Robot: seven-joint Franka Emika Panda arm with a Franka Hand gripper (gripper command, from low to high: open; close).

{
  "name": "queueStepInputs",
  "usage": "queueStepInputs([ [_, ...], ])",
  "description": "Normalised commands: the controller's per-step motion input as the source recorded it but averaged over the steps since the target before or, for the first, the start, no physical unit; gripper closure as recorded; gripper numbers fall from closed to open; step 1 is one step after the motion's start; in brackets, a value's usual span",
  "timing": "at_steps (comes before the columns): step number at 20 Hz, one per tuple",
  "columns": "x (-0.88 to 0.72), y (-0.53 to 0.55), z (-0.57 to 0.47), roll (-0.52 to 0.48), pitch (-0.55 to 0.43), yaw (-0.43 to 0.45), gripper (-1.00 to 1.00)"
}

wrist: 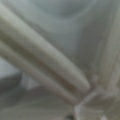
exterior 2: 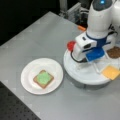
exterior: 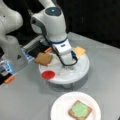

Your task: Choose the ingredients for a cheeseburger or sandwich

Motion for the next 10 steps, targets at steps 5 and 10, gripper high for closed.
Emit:
queueStepInputs([
  [5,-0.13,0.02,-0.13,0.051,0.006,-0.065,-1.00],
  [10,-0.11,0.03,-0.09,0.036,0.001,-0.074,-1.00],
])
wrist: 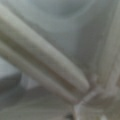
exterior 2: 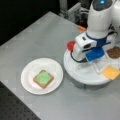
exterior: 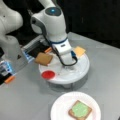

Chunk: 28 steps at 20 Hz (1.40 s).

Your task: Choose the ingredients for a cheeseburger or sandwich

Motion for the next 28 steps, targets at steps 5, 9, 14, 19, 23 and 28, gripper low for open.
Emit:
queueStepInputs([
  [5,-0.10,0.04,-0.09,0.025,0.004,-0.135,-1.00],
  [9,-0.09,0.06,-0.09,-0.004,0.007,-0.153,-1.00],
  [14,-0.05,0.09,-0.05,-0.023,0.020,-0.073,-1.00],
  [19,-0.04,0.12,0.06,-0.055,0.059,-0.033,-1.00],
  [23,-0.03,0.13,0.13,-0.077,0.082,-0.003,-1.00],
  [28,-0.02,0.15,0.15,-0.076,0.089,0.022,-1.00],
])
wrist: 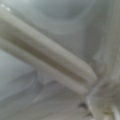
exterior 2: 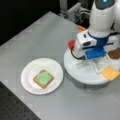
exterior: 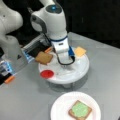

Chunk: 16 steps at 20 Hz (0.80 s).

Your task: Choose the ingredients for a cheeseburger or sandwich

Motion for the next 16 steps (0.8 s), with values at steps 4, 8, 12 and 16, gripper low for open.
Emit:
queueStepInputs([
  [4,-0.06,0.14,0.19,-0.074,0.104,0.017,-1.00],
  [8,-0.08,0.10,0.21,-0.077,0.100,0.015,-1.00],
  [12,-0.08,0.09,0.21,-0.087,0.092,-0.011,-1.00],
  [16,-0.09,0.11,0.26,-0.108,0.097,-0.103,-1.00],
])
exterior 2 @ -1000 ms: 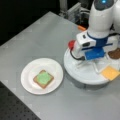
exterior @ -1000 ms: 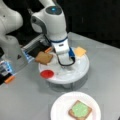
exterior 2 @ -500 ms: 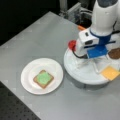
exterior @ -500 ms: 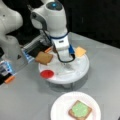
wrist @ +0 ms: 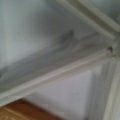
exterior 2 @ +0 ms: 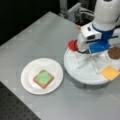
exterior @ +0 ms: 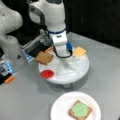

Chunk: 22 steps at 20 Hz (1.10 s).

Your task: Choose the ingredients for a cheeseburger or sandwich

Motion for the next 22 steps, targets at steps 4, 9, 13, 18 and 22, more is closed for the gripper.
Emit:
queueStepInputs([
  [4,-0.06,0.09,0.32,-0.101,0.130,-0.107,-1.00],
  [9,0.02,-0.01,0.27,-0.016,0.191,-0.115,-1.00],
  [13,0.12,-0.11,0.24,0.062,0.228,-0.163,-1.00],
  [18,0.17,-0.19,0.19,0.203,0.251,-0.213,-1.00],
  [22,0.17,-0.13,0.20,0.211,0.237,-0.304,-1.00],
])
